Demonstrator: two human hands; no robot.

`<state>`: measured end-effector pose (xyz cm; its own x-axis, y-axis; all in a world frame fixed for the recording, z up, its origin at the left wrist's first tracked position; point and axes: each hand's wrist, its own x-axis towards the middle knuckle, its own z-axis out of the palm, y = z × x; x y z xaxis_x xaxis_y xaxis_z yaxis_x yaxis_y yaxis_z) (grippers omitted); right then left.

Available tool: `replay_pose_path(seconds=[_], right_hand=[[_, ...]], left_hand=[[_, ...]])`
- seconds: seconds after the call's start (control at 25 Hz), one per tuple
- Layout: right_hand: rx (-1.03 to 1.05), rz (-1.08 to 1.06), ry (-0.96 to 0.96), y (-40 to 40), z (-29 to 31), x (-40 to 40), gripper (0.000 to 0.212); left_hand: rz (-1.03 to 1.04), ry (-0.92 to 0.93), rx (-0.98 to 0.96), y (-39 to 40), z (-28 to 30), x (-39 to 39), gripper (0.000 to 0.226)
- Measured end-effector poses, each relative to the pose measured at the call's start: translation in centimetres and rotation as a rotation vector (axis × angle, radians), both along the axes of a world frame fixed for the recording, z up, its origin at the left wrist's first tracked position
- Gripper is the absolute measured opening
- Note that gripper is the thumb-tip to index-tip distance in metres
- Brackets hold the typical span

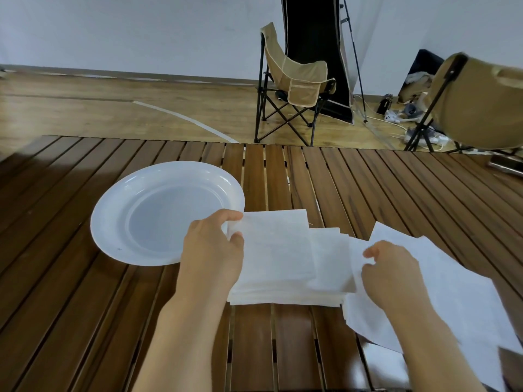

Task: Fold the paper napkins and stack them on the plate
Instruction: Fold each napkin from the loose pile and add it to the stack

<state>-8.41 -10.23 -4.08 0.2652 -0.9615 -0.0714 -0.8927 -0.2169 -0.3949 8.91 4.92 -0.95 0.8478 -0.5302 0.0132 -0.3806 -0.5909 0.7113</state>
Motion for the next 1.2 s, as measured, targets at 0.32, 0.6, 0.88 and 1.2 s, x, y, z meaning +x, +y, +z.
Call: replay_pose_path(seconds=[0.32,0.6,0.88,1.2], right_hand=[[0.078,-0.072,0.207,-0.5,-1.6,-0.5,0.008],[0.012,-0.124,0.190,-0.9,-1.4,-0.7,0.010],[-0.201,-0.061,-0.310,-0.3,1.3,-0.5,0.009],[-0.355,0.122,-0.628,0.3,3.0,0.5,0.008]], left_hand=[[0.089,-0.026,-0.130,0.1,0.7,-0.1,0.018],[0.083,0.006,-0.123,0.0,0.9,-0.2,0.016],[0.075,-0.023,-0.157,-0.2,1.2,-0.5,0.018],[-0.217,-0.123,-0.201,-0.9,1.8,-1.8,0.014]])
